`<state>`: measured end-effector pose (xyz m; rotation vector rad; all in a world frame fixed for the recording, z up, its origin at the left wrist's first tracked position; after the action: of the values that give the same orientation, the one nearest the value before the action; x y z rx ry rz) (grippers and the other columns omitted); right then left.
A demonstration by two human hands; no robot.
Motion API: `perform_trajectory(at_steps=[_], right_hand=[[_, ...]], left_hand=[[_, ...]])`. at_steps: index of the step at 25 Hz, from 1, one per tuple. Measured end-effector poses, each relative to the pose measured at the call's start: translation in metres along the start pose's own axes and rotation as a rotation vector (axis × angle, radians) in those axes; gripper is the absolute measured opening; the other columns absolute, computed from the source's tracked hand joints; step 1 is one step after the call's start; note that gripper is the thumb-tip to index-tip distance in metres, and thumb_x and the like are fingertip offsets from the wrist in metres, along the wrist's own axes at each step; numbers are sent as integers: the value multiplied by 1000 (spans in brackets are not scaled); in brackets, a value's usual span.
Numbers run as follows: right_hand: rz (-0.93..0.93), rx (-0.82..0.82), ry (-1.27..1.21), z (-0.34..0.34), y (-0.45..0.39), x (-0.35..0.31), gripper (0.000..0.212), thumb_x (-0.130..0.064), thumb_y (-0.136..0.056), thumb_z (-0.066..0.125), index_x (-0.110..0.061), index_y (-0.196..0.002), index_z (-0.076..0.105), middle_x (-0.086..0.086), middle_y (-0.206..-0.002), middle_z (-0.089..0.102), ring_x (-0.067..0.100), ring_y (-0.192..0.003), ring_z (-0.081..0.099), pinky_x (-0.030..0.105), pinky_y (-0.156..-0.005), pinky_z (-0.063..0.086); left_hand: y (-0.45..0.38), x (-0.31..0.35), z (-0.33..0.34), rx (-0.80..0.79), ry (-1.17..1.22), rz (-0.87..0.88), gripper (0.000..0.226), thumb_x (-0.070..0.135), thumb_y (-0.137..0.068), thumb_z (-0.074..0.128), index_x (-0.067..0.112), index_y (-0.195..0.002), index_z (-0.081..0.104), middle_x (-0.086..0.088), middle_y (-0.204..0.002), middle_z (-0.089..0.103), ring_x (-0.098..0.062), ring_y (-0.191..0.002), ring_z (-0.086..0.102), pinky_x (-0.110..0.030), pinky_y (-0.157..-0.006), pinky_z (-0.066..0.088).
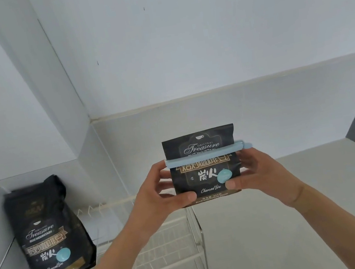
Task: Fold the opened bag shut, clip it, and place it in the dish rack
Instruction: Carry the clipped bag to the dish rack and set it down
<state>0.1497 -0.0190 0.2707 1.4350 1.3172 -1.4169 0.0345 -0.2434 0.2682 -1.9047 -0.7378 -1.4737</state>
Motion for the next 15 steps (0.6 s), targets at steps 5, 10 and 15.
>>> perform_trajectory(at_steps=[5,10,15], right_hand=[[-3,-71,11,70,-25,-1,68,-26,-59,89,-35,-119,58,-4,-113,70,17,-102,66,39,-78,59],[40,-166,47,136,-49,4,69,-15,-60,89,-38,-115,55,-11,-108,70,13,-102,67,34,-76,61],[139,-169,83,185,-60,34,67,-4,-55,90,-33,-107,60,-8,-102,74,9,-99,69,30,-76,59]], left_hand=[[24,-11,-71,33,-28,-23,69,17,-58,91,41,-114,58,7,-107,67,-14,-102,68,-29,-72,61],[50,-32,-136,89,-181,-96,70,16,-63,90,42,-117,53,6,-108,69,-12,-105,67,-38,-89,56],[68,-67,-172,96,-320,-200,76,20,-60,91,40,-120,49,8,-112,69,-8,-104,66,-42,-94,55]])
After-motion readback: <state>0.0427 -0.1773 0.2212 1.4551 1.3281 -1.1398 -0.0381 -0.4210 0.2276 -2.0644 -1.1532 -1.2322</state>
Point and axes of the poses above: each hand's wrist, its own y-axis away from the middle knuckle, its own z-axis out of the palm, x = y × z, the point moved 2 cm from there along -y, towards the middle knuckle
